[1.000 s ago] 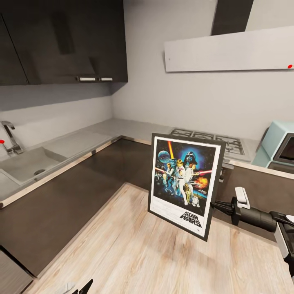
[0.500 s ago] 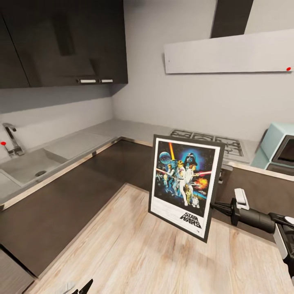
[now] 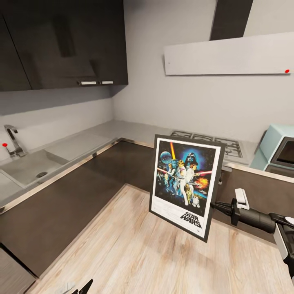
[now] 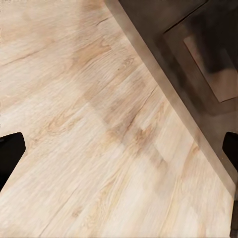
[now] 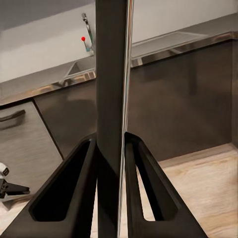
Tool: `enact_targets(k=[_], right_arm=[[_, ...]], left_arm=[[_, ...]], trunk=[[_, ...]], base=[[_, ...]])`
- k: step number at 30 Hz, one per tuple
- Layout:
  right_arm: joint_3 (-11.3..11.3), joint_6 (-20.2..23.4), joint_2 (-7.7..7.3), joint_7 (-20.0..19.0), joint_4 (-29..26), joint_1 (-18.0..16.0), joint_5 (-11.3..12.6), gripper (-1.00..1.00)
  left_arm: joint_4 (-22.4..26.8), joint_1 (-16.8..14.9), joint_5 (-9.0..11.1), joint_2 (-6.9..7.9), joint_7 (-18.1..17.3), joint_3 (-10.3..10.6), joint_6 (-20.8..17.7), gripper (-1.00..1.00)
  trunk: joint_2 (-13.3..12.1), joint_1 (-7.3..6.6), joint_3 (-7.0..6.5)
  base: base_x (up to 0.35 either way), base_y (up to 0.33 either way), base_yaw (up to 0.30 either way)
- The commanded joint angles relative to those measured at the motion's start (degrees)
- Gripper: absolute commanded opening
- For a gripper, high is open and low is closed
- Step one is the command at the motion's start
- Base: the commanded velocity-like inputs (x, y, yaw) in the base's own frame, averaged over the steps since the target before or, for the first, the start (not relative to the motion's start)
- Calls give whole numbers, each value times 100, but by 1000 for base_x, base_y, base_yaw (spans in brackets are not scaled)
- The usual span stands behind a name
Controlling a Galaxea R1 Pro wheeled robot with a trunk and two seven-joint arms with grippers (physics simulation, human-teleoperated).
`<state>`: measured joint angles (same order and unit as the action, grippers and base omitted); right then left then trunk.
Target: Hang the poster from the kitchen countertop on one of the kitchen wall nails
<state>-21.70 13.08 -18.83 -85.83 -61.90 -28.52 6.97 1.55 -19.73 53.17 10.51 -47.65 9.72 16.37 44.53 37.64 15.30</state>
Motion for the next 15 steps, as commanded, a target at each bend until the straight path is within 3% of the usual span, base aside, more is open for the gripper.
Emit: enact_targets(k=[1, 15], right_arm=[[0, 84, 0, -40, 2, -5, 15, -100], [-1, 81, 2, -40, 3, -5, 15, -100]], left_arm=[[-5, -5, 35, 1, -10, 49, 34, 100], [-5, -5, 35, -2, -7, 48, 33, 100]], trunk=[[-36, -22, -11], [-597, -329, -262]], base=[[0, 0, 0], [0, 0, 0]])
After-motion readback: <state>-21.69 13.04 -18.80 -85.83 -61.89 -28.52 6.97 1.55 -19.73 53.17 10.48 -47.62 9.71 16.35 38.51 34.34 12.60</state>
